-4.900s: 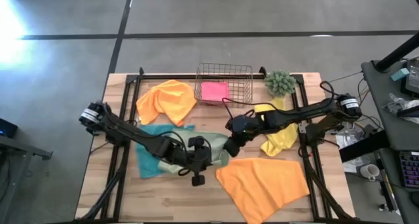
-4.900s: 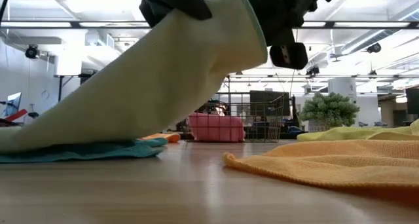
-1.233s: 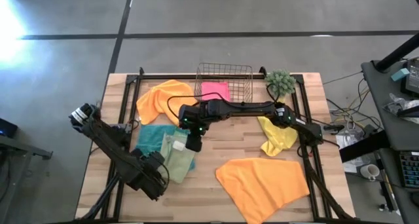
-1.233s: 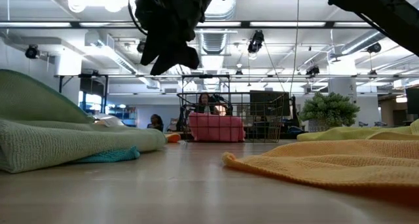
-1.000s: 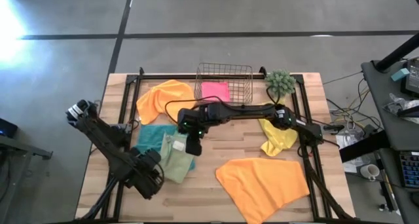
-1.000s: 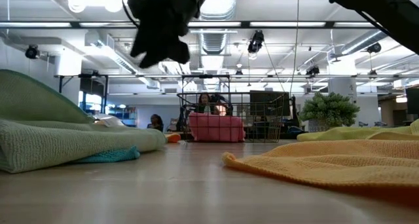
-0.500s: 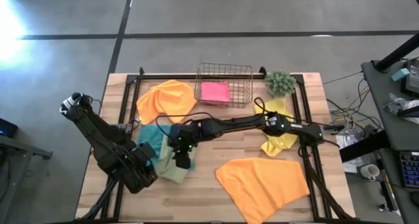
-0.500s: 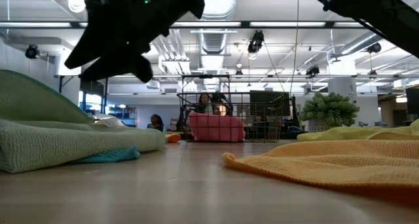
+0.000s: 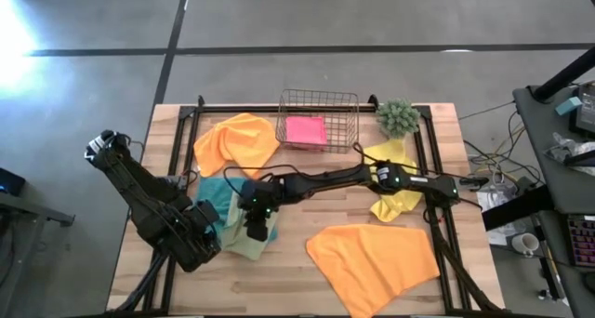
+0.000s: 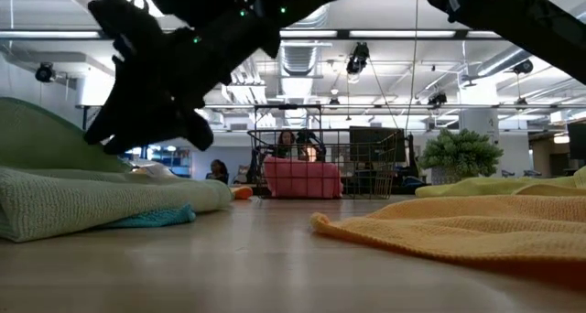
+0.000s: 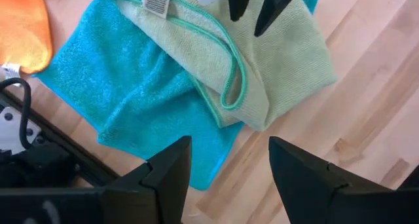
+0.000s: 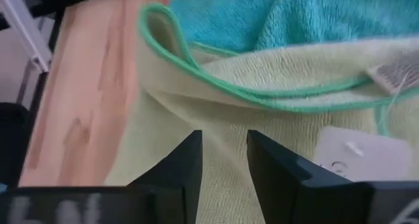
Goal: Fold microfiber towels
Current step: Fold the green microfiber cloth
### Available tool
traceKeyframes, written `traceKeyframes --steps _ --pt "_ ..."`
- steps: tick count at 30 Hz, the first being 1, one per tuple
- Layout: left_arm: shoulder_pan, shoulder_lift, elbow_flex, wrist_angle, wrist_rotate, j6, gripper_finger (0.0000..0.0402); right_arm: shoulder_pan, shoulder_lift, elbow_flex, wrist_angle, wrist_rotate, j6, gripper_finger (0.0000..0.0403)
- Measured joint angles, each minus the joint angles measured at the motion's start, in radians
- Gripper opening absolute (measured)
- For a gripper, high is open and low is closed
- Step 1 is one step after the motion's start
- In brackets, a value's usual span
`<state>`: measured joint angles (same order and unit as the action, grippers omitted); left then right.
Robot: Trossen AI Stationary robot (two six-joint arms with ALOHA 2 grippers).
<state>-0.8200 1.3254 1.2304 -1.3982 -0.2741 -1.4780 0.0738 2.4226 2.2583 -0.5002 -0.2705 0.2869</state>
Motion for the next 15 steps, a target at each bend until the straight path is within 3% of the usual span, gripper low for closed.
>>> traceKeyframes --steps 15 --pt "0.0 0.0 0.0 -0.003 -0.004 0.009 0.0189 -0.032 0.044 -0.049 0.259 0.009 0.141 0.0095"
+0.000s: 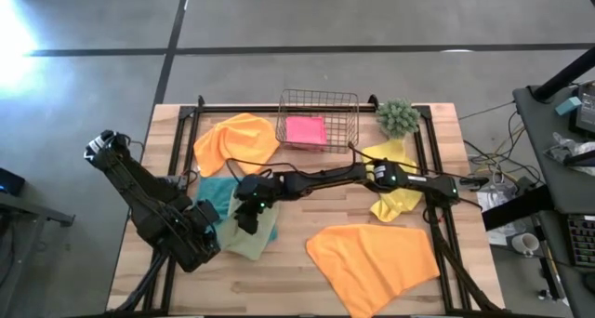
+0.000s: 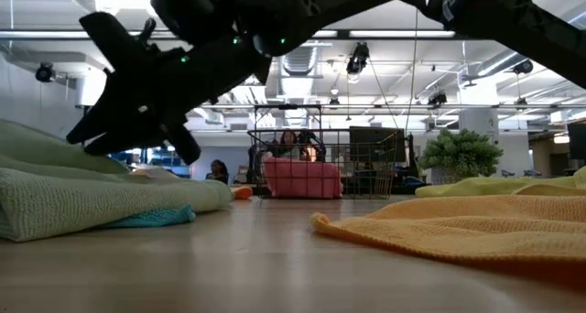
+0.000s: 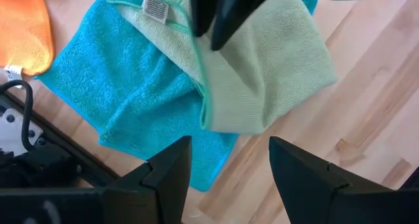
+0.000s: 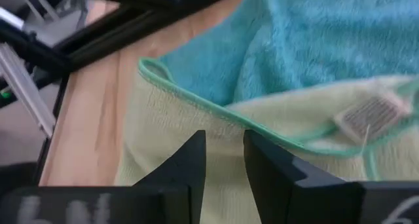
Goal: Fold microfiber towels
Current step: Fold the green microfiber cloth, then stack the folded green microfiber cloth on top of the folded pink microfiber cloth
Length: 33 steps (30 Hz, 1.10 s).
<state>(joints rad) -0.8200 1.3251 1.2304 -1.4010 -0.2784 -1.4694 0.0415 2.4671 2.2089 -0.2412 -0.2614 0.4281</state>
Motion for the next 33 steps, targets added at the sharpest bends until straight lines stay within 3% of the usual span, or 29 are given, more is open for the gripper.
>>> traceKeyframes --steps 6,11,21,33 --pt "0.0 0.0 -0.001 0.002 -0.009 0.02 0.0189 -0.014 0.022 0.0 0.046 0.0 0.107 0.0096" --pt "0.0 0.001 -0.001 0.006 -0.045 0.02 0.0189 -0.022 0.0 0.002 0.044 -0.004 0.041 0.0091" --pt "0.0 0.001 -0.036 0.146 -0.154 0.093 0.0189 -0.038 -0.123 0.008 -0.252 0.016 -0.166 0.0075" --pt "0.001 0.002 -0.309 0.537 -0.173 0.124 0.0189 -0.015 -0.17 0.006 -0.648 0.018 -0.206 0.0075"
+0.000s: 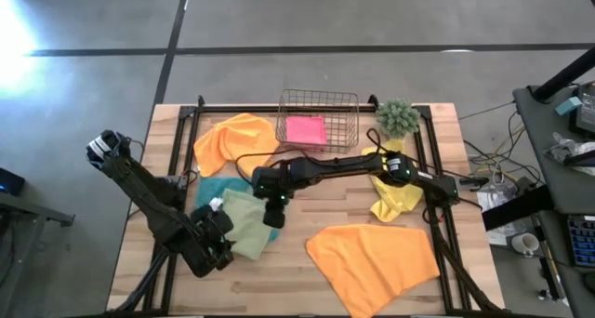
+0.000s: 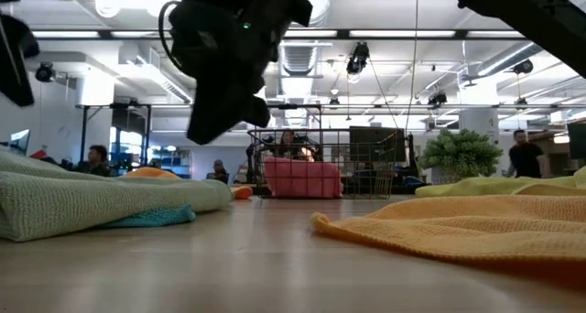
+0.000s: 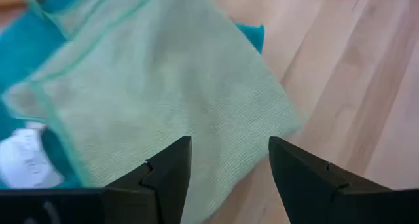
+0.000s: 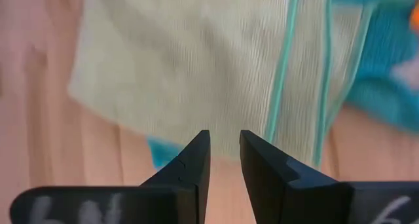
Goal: Fold microfiber towels
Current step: Stack the folded green microfiber cloth on top of the folded pink microfiber cloth
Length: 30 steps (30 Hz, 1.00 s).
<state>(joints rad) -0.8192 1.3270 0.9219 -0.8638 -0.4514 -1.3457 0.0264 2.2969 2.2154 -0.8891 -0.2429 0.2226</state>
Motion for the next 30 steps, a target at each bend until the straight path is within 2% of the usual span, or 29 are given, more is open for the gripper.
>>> traceKeyframes --steps 4,10,21,30 --pt "0.0 0.0 -0.067 0.106 0.021 -0.006 0.0189 0.009 0.0 -0.007 -0.087 0.008 -0.002 0.0075" --pt "0.004 0.0 -0.063 0.148 0.039 0.02 0.0189 0.024 0.001 -0.01 -0.197 0.064 -0.059 0.0075" --pt "0.082 0.005 0.047 0.148 0.088 0.08 0.0189 0.033 -0.011 -0.013 -0.299 0.095 -0.215 0.0075" --pt "0.127 0.104 0.184 0.135 0.167 0.104 0.0189 0.03 -0.125 -0.055 -0.355 0.122 -0.361 0.0075"
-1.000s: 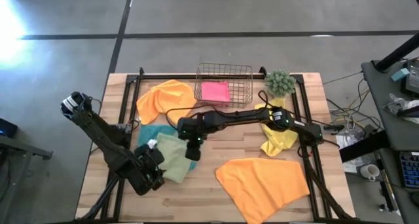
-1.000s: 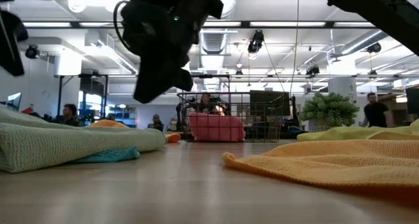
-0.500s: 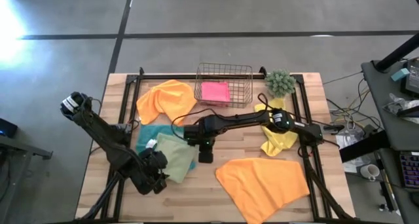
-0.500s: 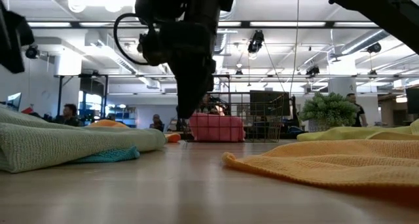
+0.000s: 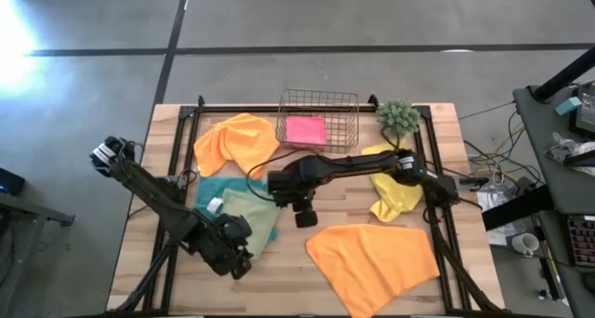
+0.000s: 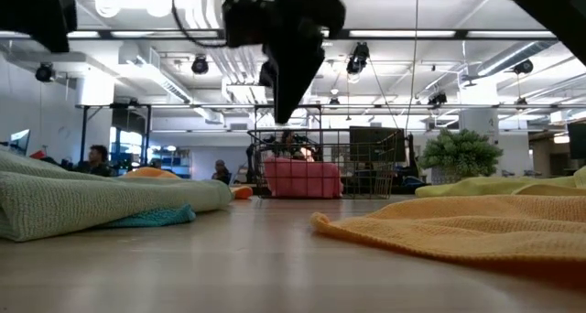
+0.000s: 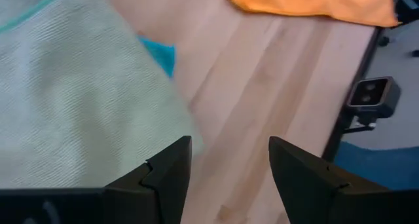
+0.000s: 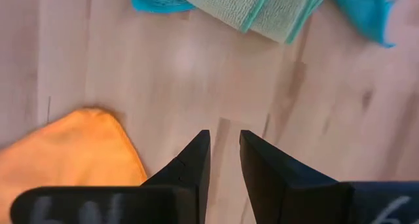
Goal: Fold microfiber towels
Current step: Stack the folded green microfiber cloth on top of the folded pink microfiber cloth
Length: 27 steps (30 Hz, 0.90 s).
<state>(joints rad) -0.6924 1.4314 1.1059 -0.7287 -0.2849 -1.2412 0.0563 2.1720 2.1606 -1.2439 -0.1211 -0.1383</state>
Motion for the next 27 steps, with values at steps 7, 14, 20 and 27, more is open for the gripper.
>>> traceKeyframes --steps 7,14,20,27 --pt "0.026 0.101 0.171 -0.224 0.041 -0.009 0.0189 -0.003 -0.155 -0.192 0.121 0.003 -0.084 0.0075" --pt "0.05 0.216 0.299 -0.31 0.049 -0.037 0.0189 -0.002 -0.327 -0.486 0.469 0.002 -0.179 0.0075" --pt "0.059 0.346 0.364 -0.32 0.083 -0.108 0.0189 -0.002 -0.37 -0.611 0.569 0.002 -0.215 0.0075" --pt "0.064 0.465 0.43 -0.364 0.178 -0.269 0.0189 -0.002 -0.336 -0.634 0.573 0.001 -0.358 0.0075"
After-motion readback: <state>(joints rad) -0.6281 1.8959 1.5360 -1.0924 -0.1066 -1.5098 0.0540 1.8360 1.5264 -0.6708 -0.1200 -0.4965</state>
